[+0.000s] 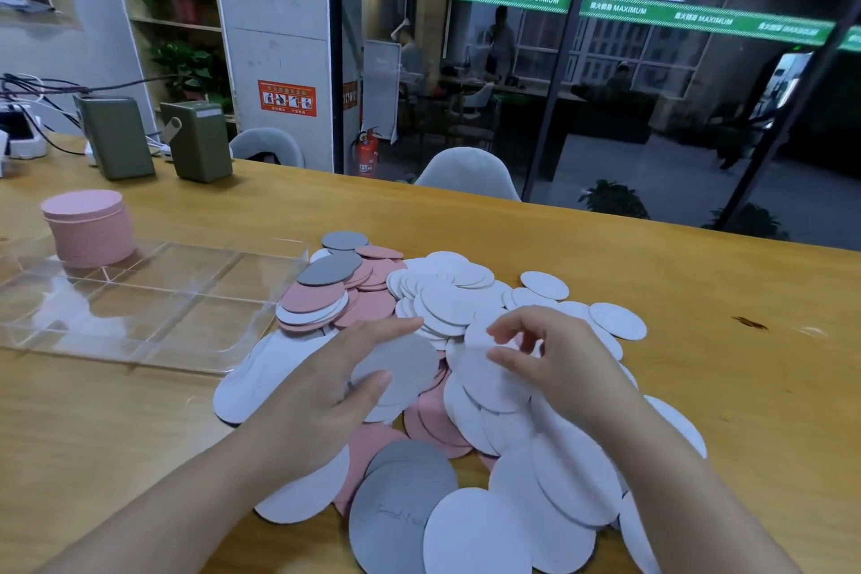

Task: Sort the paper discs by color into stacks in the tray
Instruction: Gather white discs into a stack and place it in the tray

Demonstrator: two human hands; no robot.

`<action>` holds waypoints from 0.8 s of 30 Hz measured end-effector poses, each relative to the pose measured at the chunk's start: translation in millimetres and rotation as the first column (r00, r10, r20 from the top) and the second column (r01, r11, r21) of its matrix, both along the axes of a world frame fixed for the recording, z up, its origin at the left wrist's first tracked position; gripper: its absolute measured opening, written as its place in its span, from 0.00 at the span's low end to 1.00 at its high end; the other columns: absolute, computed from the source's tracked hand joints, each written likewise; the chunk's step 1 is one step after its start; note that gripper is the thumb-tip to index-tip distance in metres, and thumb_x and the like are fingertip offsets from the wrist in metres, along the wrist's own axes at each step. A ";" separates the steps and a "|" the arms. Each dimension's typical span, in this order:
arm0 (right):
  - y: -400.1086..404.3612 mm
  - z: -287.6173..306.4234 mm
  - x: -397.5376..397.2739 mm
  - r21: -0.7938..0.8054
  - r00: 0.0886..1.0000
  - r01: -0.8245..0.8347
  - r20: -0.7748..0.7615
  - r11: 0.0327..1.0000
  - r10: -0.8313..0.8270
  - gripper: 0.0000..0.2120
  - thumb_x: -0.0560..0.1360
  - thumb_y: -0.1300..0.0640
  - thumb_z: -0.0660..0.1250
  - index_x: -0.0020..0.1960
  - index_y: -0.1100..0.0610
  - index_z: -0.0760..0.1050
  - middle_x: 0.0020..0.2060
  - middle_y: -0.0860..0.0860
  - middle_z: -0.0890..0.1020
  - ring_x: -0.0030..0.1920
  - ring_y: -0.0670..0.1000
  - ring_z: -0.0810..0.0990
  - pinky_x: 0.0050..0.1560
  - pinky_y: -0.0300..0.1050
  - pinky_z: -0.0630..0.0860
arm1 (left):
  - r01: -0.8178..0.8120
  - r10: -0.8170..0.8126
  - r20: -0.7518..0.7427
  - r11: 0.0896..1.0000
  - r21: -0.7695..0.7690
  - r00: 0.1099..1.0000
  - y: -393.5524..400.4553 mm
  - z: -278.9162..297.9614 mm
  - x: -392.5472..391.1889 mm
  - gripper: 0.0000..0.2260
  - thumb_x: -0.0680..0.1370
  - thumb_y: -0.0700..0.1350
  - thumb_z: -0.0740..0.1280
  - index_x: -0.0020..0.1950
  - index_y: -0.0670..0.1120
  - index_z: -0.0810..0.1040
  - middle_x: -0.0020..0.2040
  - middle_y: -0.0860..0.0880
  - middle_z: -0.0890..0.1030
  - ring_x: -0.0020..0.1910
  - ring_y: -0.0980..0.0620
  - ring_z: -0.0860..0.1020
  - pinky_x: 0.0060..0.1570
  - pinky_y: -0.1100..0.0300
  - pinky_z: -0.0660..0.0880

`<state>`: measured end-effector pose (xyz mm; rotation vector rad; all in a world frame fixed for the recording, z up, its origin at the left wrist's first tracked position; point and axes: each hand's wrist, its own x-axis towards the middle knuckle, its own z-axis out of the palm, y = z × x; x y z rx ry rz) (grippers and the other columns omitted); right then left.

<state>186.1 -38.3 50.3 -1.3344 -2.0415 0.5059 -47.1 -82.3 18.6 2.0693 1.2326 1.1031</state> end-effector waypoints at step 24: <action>-6.5 -13.8 10.0 -0.118 0.997 0.065 0.036 0.991 -0.061 0.06 0.76 0.57 0.66 0.47 0.48 0.72 0.43 0.42 0.75 0.38 0.41 0.71 0.39 0.32 0.66 | 0.016 0.048 0.188 0.945 -0.326 0.981 2.0 12.5 17.9 0.27 0.80 0.35 0.53 0.53 0.72 0.71 0.34 0.53 0.71 0.28 0.50 0.69 0.33 0.64 0.74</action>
